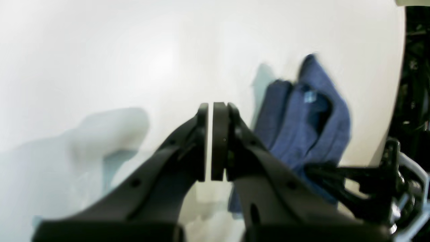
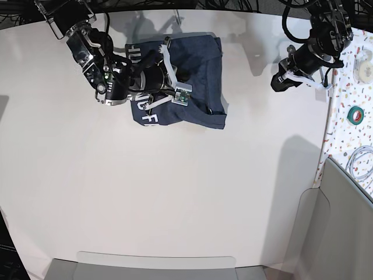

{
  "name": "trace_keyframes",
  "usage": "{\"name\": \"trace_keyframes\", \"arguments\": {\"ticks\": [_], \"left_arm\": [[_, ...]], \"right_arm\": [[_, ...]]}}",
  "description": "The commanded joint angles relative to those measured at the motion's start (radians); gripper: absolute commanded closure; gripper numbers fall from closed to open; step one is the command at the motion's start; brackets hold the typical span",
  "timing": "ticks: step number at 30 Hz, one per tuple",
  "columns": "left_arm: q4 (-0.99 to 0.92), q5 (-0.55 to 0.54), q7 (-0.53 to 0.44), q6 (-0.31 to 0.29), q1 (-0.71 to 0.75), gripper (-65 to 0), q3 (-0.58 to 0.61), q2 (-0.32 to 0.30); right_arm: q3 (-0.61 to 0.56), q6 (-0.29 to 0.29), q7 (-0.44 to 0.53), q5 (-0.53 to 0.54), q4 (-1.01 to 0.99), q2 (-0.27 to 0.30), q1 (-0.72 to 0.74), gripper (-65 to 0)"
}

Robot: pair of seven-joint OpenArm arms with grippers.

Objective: Layout the t-shirt on the table in an organized manner, then fold the t-shirt properly
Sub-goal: 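Grasp the folded navy bundle with the right gripper and drag it off the workspace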

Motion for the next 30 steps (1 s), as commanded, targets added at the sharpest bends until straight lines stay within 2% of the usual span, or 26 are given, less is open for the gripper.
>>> {"name": "trace_keyframes", "arguments": {"ticks": [1,5,8,10,15,19,23,30], "left_arm": [[0.015,-0.015,-0.010,-0.005,-0.002,-1.1,0.000,-0.006],[0.015,-0.015,-0.010,-0.005,-0.002,-1.1,-0.001,-0.006],[0.015,-0.015,-0.010,-0.005,-0.002,-1.1,-0.004,-0.006],[0.015,-0.015,-0.009,-0.005,-0.002,-1.1,-0.003,-0.006],[0.015,-0.015,-0.009,-0.005,-0.002,-1.1,0.003,-0.006],[0.015,-0.015,-0.009,-0.005,-0.002,-1.1,0.003,-0.006],[0.015,-0.017,-0.009,-0.005,-0.002,-1.1,0.005,-0.006],[0.015,-0.023,-0.009,-0.005,-0.002,-1.1,0.005,-0.006]], "right_arm": [[0.004,0.008,0.005,0.003,-0.035,0.015,0.012,0.0],[0.033,0.008,0.016,-0.055,-0.226,0.001,0.022,0.0],[0.128,0.008,0.034,-0.153,-0.279,-0.022,0.002,0.0],[0.243,0.008,0.034,-0.202,-0.284,-0.025,-0.040,0.0],[0.604,0.008,0.033,-0.231,-0.284,-0.020,-0.141,0.0],[0.871,0.008,0.020,-0.233,-0.284,0.024,-0.229,0.0],[1.092,0.008,0.022,-0.267,-0.284,0.063,-0.291,0.0],[1.399,0.008,0.029,-0.317,-0.287,0.090,-0.396,0.0]]}}
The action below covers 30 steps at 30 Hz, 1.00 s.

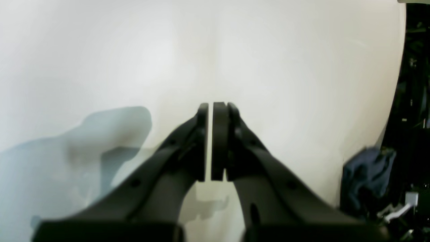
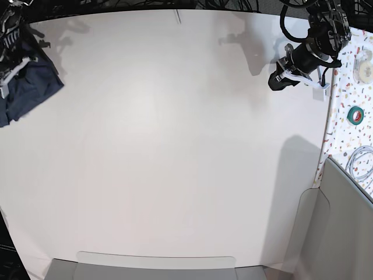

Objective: Layout the t-shirt on the table in an organized manner, then fold the t-shirt properly
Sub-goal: 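Grasp the folded navy bundle with the right gripper and drag it off the workspace, then open the right gripper, releasing the bundle at the table edge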

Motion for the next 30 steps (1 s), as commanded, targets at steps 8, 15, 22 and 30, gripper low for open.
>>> {"name": "trace_keyframes", "arguments": {"ticks": [8,15,22,30], "left_arm": [[0.015,-0.017,-0.007,-0.005,-0.001,-1.1,0.031,-0.011],[0.015,-0.016,-0.007,-0.005,0.002,-1.1,0.032,-0.011],[0.015,-0.016,-0.006,-0.005,0.006,-1.1,0.032,-0.011],[0.015,-0.017,0.057,-0.005,-0.003,-1.1,0.032,-0.011]], "right_arm": [[0.115,-0.017,-0.025,-0.143,-0.018,-0.046,0.034,0.0],[0.170,-0.017,-0.023,-0.308,-0.137,-0.153,0.230,0.0],[0.307,-0.111,-0.022,-0.324,-0.200,-0.205,0.337,0.0],[0.325,-0.177,0.009,-0.324,-0.194,-0.253,0.407,0.0]]}}
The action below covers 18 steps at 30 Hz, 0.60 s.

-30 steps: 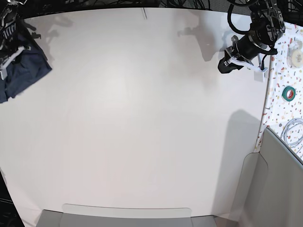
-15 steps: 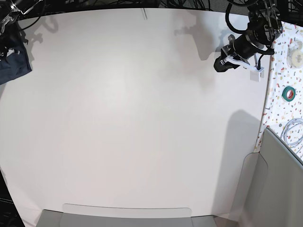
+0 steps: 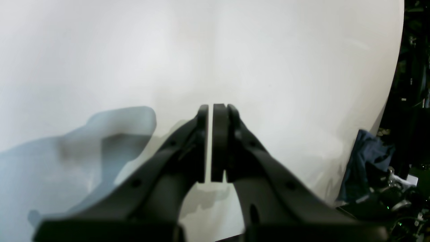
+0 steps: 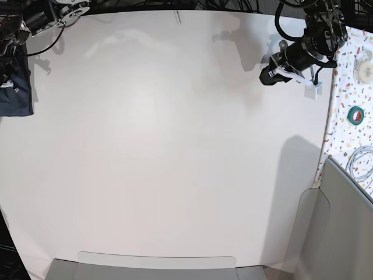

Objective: Layout the t-shirt on the table in an organized manner, then fold the t-shirt properly
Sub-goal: 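Open the right gripper, releasing the bundle at the table edge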

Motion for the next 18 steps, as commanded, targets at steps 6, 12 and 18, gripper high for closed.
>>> {"name": "trace_keyframes", "arguments": {"ticks": [6,12,18], "left_arm": [[0.015,-0.018,0.003,-0.004,-0.023,-1.1,-0.003,-0.011],[0.015,-0.018,0.003,-0.004,-0.023,-1.1,-0.003,-0.011],[0.019,-0.018,0.003,-0.004,-0.025,-1.1,-0.003,-0.011]], "right_arm": [[-0.011,-0.015,-0.068,-0.013,-0.015,-0.064,0.003,0.0],[-0.011,-0.021,-0.069,0.050,0.140,-0.073,-0.008,0.0],[0.067,-0.021,-0.063,0.150,0.345,-0.116,0.024,0.0]]}}
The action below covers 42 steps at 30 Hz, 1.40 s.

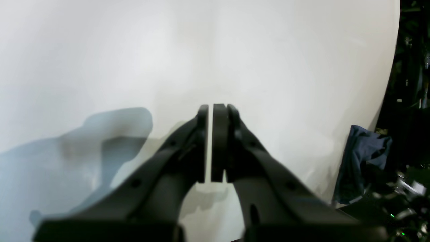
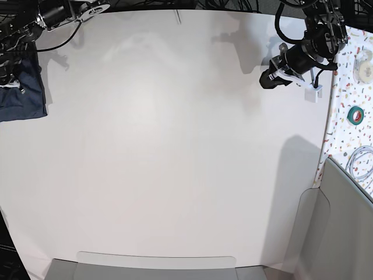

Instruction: Layout the t-shirt on the table in an organized manner, then fold the t-shirt properly

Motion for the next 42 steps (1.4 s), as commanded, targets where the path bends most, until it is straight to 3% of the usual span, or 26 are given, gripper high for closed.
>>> {"name": "trace_keyframes", "arguments": {"ticks": [1,7,11,14,16,18,24,27,33,37,40,42], "left_arm": [[0.018,-0.017,0.002,-0.004,-0.003,-1.1,-0.003,-0.010],[0.075,-0.019,-0.008,-0.006,-0.010,-0.5,-0.013,-0.010],[0.089,-0.074,0.002,-0.007,-0.013,0.0,-0.008,-0.011],[0.089,-0.160,0.026,-0.021,-0.016,0.0,-0.005,-0.044],[0.089,-0.212,0.035,-0.061,-0.025,0.0,-0.005,-0.077],[0.089,-0.252,0.038,-0.099,-0.056,0.0,-0.005,-0.108],[0.089,-0.261,0.033,-0.114,-0.095,0.0,-0.014,-0.137],[0.089,-0.258,0.029,-0.114,-0.103,0.0,-0.014,-0.137],[0.089,-0.088,-0.186,-0.116,-0.114,0.0,-0.005,-0.136],[0.087,0.081,-0.344,-0.116,-0.105,0.0,0.009,-0.133],[0.081,0.285,-0.518,-0.116,-0.097,0.0,0.095,-0.133],[0.081,0.454,-0.662,-0.116,-0.082,0.0,0.158,-0.131]], "right_arm": [[0.013,0.003,0.023,0.038,0.050,0.011,0.024,0.0],[0.089,0.013,0.023,0.178,0.262,-0.018,0.018,0.0],[0.076,0.013,0.023,0.281,0.374,-0.067,-0.076,0.0],[-0.035,0.049,0.024,0.316,0.380,-0.069,-0.172,0.0],[-0.130,0.105,0.026,0.313,0.381,-0.063,-0.237,0.0],[-0.211,0.125,0.041,0.311,0.383,-0.044,-0.287,0.0],[-0.392,0.123,0.279,0.241,0.381,0.000,-0.415,0.0],[-0.506,0.123,0.451,0.101,0.380,-0.004,-0.472,0.0],[-0.734,0.121,0.684,-0.137,0.377,-0.038,-0.561,0.0],[-0.748,0.111,0.755,-0.181,0.374,-0.086,-0.579,0.0],[-0.748,0.009,0.825,-0.181,0.369,-0.136,-0.571,0.0],[-0.762,-0.075,0.934,-0.184,0.371,-0.169,-0.577,0.0]]}}
